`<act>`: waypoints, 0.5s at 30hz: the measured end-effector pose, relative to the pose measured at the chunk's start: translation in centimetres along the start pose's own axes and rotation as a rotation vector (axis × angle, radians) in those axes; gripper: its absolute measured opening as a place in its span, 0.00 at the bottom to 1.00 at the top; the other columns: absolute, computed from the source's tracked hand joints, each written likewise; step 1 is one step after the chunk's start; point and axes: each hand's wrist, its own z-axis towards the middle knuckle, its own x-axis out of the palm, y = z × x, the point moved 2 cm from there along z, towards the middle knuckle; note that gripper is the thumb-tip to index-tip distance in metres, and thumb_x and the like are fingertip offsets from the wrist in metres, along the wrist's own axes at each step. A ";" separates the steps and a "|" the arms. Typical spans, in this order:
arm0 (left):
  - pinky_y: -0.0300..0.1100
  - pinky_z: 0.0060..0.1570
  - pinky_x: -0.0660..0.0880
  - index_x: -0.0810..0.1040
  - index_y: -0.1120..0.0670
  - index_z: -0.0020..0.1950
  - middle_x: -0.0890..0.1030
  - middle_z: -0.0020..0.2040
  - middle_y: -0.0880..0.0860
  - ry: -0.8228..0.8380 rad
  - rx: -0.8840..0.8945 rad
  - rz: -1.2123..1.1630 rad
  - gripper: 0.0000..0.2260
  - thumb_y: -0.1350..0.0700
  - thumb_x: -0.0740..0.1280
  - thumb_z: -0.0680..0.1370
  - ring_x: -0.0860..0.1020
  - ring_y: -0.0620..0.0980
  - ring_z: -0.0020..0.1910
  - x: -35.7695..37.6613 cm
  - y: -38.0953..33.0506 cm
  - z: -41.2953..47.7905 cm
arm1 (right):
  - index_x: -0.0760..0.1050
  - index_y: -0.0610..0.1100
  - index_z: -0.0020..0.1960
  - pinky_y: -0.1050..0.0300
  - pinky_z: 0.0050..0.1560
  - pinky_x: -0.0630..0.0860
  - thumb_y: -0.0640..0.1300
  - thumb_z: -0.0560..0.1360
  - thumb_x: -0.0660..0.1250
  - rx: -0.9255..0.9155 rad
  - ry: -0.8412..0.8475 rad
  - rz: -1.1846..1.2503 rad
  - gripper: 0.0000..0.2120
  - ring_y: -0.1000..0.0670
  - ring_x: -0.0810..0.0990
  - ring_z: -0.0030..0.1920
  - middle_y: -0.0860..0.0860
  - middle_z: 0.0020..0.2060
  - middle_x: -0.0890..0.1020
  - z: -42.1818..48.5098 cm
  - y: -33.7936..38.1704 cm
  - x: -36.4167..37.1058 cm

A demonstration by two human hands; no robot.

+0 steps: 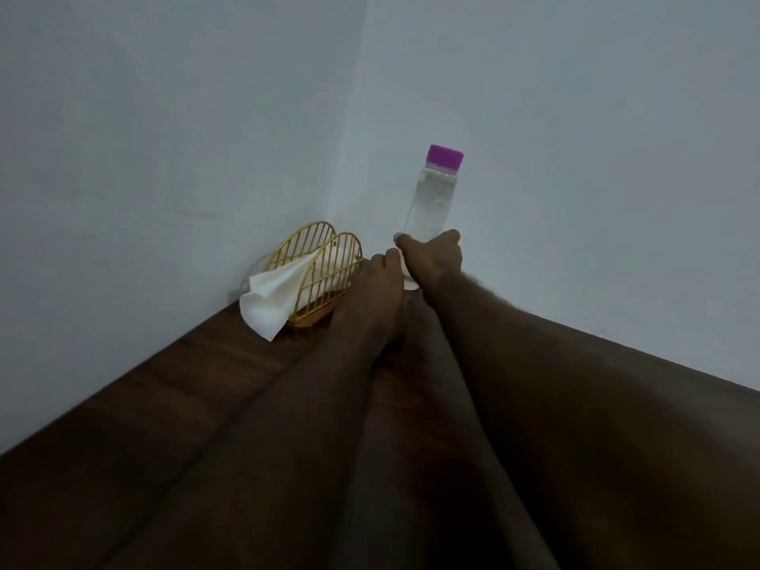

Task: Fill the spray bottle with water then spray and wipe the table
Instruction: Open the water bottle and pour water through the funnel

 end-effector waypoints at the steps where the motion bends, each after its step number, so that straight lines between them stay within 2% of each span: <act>1: 0.50 0.62 0.68 0.65 0.61 0.69 0.71 0.65 0.60 0.013 -0.021 -0.011 0.19 0.54 0.62 0.81 0.71 0.59 0.63 -0.4 -0.1 -0.3 | 0.63 0.35 0.68 0.49 0.62 0.75 0.52 0.71 0.74 -0.011 -0.010 0.012 0.35 0.40 0.76 0.64 0.40 0.65 0.74 0.5 0.1 0.2; 4: 0.48 0.65 0.66 0.63 0.61 0.72 0.70 0.68 0.60 -0.045 0.050 -0.012 0.26 0.51 0.66 0.79 0.70 0.57 0.66 -1.2 -0.7 -1.0 | 0.63 0.35 0.68 0.53 0.60 0.72 0.50 0.74 0.73 -0.049 -0.016 0.000 0.33 0.41 0.75 0.65 0.40 0.65 0.75 1.6 0.4 0.6; 8: 0.46 0.66 0.66 0.59 0.60 0.75 0.69 0.71 0.59 -0.040 0.059 -0.046 0.29 0.50 0.65 0.79 0.69 0.56 0.68 -1.7 -1.2 -1.6 | 0.63 0.35 0.69 0.49 0.64 0.73 0.49 0.74 0.72 -0.077 -0.003 -0.038 0.32 0.40 0.74 0.66 0.40 0.65 0.74 1.7 0.1 0.2; 12: 0.45 0.67 0.64 0.58 0.61 0.76 0.67 0.73 0.60 -0.054 0.084 -0.077 0.26 0.56 0.61 0.81 0.67 0.56 0.70 -3.0 -1.9 -2.6 | 0.64 0.37 0.70 0.48 0.63 0.73 0.49 0.74 0.73 -0.083 0.025 -0.059 0.31 0.41 0.74 0.65 0.42 0.65 0.75 -0.4 -0.2 -1.8; 15: 0.49 0.66 0.67 0.61 0.64 0.75 0.70 0.70 0.63 -0.083 0.122 -0.104 0.22 0.61 0.57 0.81 0.71 0.59 0.67 -4.0 -2.2 -3.6 | 0.65 0.37 0.69 0.47 0.64 0.73 0.49 0.74 0.74 -0.100 0.029 -0.060 0.31 0.41 0.74 0.65 0.41 0.65 0.75 -3.5 -0.5 -4.0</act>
